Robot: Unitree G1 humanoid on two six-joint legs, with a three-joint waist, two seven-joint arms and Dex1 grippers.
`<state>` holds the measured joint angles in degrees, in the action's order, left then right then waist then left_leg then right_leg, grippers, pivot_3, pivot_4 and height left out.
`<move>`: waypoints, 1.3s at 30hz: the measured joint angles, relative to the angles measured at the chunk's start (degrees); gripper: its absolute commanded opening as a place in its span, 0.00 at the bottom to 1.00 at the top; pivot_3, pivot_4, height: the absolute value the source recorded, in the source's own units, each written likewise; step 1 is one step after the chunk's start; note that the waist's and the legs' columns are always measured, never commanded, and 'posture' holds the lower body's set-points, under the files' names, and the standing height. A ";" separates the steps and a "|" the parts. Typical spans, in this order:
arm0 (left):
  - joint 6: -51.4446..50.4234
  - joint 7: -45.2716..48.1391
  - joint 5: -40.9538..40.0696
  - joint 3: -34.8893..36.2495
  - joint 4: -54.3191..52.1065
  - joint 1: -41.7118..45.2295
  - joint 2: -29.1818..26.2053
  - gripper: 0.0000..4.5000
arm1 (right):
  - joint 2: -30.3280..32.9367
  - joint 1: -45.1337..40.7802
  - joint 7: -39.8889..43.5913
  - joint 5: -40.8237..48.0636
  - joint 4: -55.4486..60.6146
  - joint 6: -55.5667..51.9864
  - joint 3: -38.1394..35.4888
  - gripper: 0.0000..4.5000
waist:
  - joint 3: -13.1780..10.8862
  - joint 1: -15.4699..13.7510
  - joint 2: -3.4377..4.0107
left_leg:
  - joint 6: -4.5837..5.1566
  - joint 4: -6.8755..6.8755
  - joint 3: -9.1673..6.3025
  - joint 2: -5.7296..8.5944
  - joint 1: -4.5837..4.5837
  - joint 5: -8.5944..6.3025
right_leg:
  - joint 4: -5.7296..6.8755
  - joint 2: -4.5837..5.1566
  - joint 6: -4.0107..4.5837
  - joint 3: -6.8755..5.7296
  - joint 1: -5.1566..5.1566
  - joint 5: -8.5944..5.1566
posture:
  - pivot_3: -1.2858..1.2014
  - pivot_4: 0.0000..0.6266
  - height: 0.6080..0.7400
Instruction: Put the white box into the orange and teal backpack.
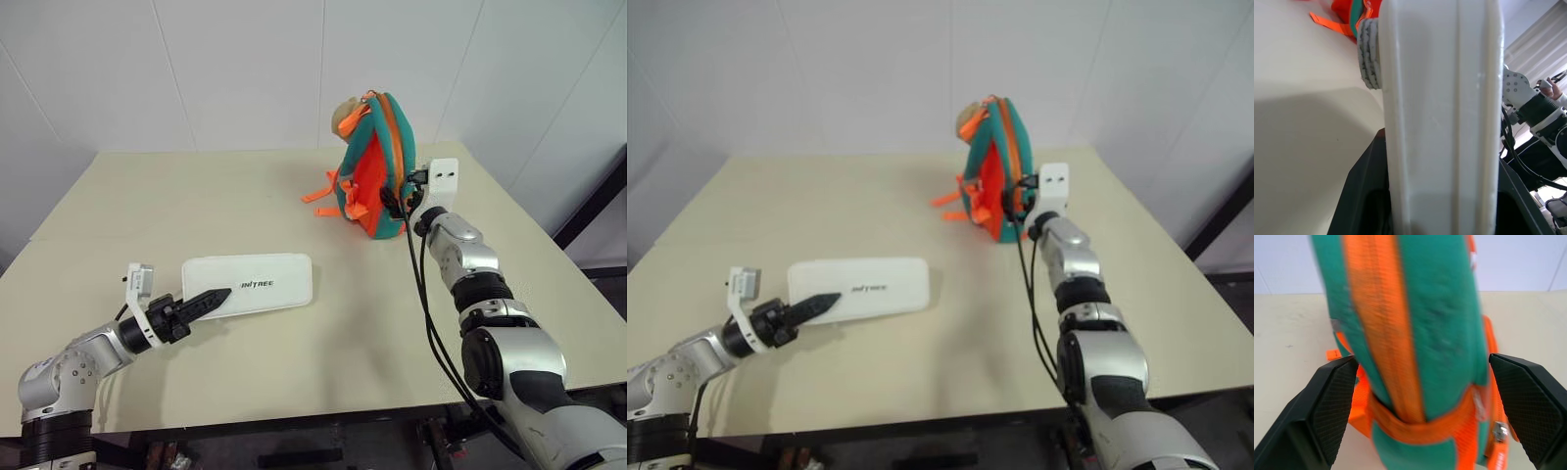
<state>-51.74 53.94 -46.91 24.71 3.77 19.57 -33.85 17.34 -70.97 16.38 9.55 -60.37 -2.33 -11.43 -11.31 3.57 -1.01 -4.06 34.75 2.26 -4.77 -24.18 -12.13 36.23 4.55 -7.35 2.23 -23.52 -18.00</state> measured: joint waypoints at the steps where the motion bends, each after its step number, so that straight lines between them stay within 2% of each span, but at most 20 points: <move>1: 0.01 0.00 -0.04 0.00 -0.01 -0.06 0.00 0.32 | -0.04 -0.30 0.07 -0.08 -0.47 0.18 0.01 1.00 | 0.00 -0.01 0.00 | 0.00 0.00 0.00 0.00 0.00 0.00 | 0.00 0.00 0.00 0.00 0.00 0.00 | 0.52 0.24 1.00; 4: 0.41 0.00 -0.14 0.00 -0.02 -0.33 -0.04 0.32 | -0.17 -0.85 0.19 -0.62 -1.74 1.43 0.18 1.00 | 0.00 -0.03 0.00 | 0.00 0.00 0.01 0.00 0.00 0.00 | -0.01 0.00 0.00 0.00 0.00 0.00 | 0.52 0.24 1.00; 7: 0.61 0.00 -0.15 -0.02 -0.03 -0.37 -0.04 0.32 | -0.45 -1.93 -0.97 -0.97 -4.48 3.59 0.14 0.87 | 0.00 0.02 0.00 | 0.00 0.00 0.02 0.00 0.00 0.00 | 0.01 0.00 0.00 0.01 -0.01 0.00 | 0.52 0.24 1.00; 18: 1.36 0.00 -0.17 -0.16 -0.03 -0.36 -0.71 0.32 | -0.44 -3.29 -1.65 -1.84 -7.65 6.13 0.09 0.02 | 0.00 0.02 0.00 | -0.06 0.00 0.03 0.00 0.00 0.04 | 0.04 0.00 0.00 0.02 -0.03 0.00 | 0.52 0.24 1.00; 23: 1.72 0.09 -0.17 -0.15 -0.01 -0.36 -0.97 0.32 | -0.47 -3.29 1.77 -0.92 -7.65 5.60 -0.49 0.01 | 0.00 0.04 0.00 | -0.07 -0.02 0.04 0.00 0.00 0.04 | 0.03 0.00 0.00 0.03 -0.05 0.00 | 0.52 0.24 1.00; 27: 2.35 1.17 -0.14 -0.04 1.61 -0.06 -3.32 0.32 | -0.73 -2.99 15.28 2.72 -4.42 -0.55 -0.61 0.01 | 0.00 0.53 0.00 | -0.09 -0.09 0.05 -0.04 0.00 0.05 | 0.11 -0.04 0.00 0.03 -0.07 0.00 | 0.52 0.24 1.00; 29: 2.93 1.53 -0.13 -0.02 1.86 0.23 -3.82 0.32 | -0.73 -2.41 18.57 3.42 -1.86 -3.99 -0.22 0.01 | 0.00 0.67 0.00 | -0.09 -0.10 0.05 -0.04 -0.01 0.05 | 0.26 -0.04 0.00 0.02 -0.07 0.00 | 0.52 0.24 1.00; 33: 4.03 2.19 -0.12 -0.01 3.70 0.41 -5.01 0.32 | 0.16 0.34 21.36 3.55 4.70 -8.96 0.69 0.01 | 0.00 0.78 0.00 | -0.08 -0.10 0.06 -0.04 -0.01 0.04 | 0.24 -0.04 0.00 0.02 -0.08 0.00 | 0.52 0.24 1.00; 39: 4.61 2.29 -0.12 -0.05 3.91 0.29 -5.02 0.32 | 2.56 7.27 21.14 3.62 19.48 -16.87 1.97 0.01 | 0.00 0.65 -0.01 | -0.08 -0.09 0.06 -0.04 -0.02 0.04 | 0.21 -0.04 0.00 0.03 -0.08 -0.01 | 0.52 0.24 1.00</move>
<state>-47.13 56.23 -47.03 24.66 7.67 19.86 -38.87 19.90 -63.70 37.51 13.17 -40.90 -19.19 -9.46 -11.32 4.22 -1.02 -4.13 34.66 2.32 -4.80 -24.20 -12.09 36.44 4.51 -7.35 2.26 -23.61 -18.01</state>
